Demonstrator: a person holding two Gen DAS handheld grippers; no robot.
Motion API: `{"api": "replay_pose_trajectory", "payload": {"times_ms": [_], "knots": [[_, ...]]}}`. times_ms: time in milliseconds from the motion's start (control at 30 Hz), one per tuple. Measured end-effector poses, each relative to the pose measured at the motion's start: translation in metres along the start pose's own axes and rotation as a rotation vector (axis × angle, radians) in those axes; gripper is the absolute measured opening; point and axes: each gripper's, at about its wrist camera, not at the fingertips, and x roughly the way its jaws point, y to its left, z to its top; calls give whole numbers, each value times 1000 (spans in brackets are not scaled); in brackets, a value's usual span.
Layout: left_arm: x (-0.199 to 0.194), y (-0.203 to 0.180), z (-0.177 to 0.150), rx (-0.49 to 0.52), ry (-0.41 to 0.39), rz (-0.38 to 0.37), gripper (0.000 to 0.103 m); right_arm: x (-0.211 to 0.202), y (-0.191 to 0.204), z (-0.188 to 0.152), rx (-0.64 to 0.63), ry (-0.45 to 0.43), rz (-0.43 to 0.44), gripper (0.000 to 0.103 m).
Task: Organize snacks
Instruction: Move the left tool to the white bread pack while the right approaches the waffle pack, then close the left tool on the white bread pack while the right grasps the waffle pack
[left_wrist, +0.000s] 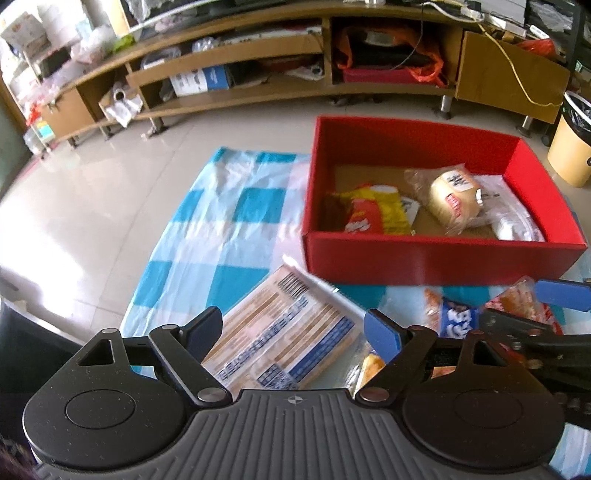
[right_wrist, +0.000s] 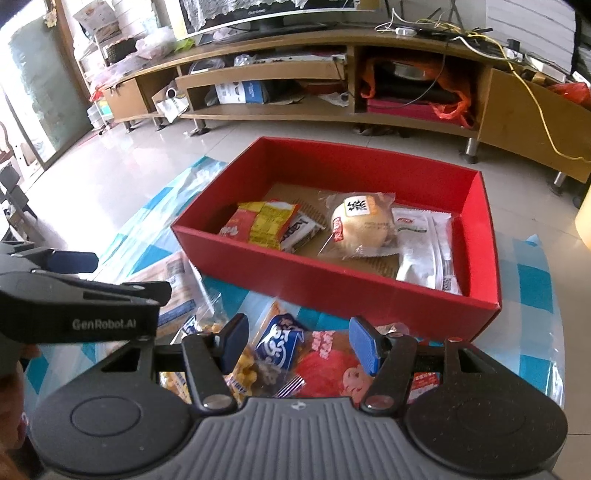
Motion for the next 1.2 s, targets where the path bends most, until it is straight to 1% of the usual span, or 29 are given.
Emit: {"api": "replay_pose_trajectory", "payload": {"times_ms": [133, 200, 267, 367, 467, 567, 633, 667, 767, 900, 967, 1033, 1067, 1133, 1200], "knots": [[18, 10, 2, 36, 39, -63, 91, 1, 0, -2, 1, 9, 3, 57], [27, 12, 0, 79, 67, -97, 92, 2, -1, -3, 4, 15, 3, 57], [33, 11, -3, 127, 78, -116, 92, 4, -4, -5, 9, 20, 2, 57], [37, 10, -9, 223, 69, -108, 94, 8, -6, -5, 18, 34, 4, 57], [46, 15, -12, 265, 84, -118, 96, 13, -6, -8, 19, 51, 7, 57], [60, 21, -8, 268, 111, -128, 97, 18, -2, -10, 10, 67, 12, 57], [68, 23, -6, 263, 122, -139, 102, 19, 0, -12, 5, 70, 16, 58], [71, 23, -6, 269, 121, -138, 103, 19, 1, -12, 3, 73, 20, 58], [79, 23, -7, 273, 124, -144, 103, 19, 3, -13, -1, 76, 29, 58], [75, 25, -12, 247, 129, -136, 103, 17, 7, -10, -13, 73, 38, 58], [71, 24, -17, 230, 141, -136, 101, 15, 8, -7, -13, 66, 42, 59], [65, 25, -22, 208, 157, -157, 93, 14, 10, -5, -13, 60, 47, 59], [63, 24, -25, 197, 168, -169, 91, 13, 11, -5, -15, 59, 50, 59], [56, 24, -32, 175, 185, -179, 90, 12, 14, -6, -19, 63, 58, 59], [50, 22, -43, 181, 195, -174, 90, 13, 16, -10, -23, 75, 69, 59]]}}
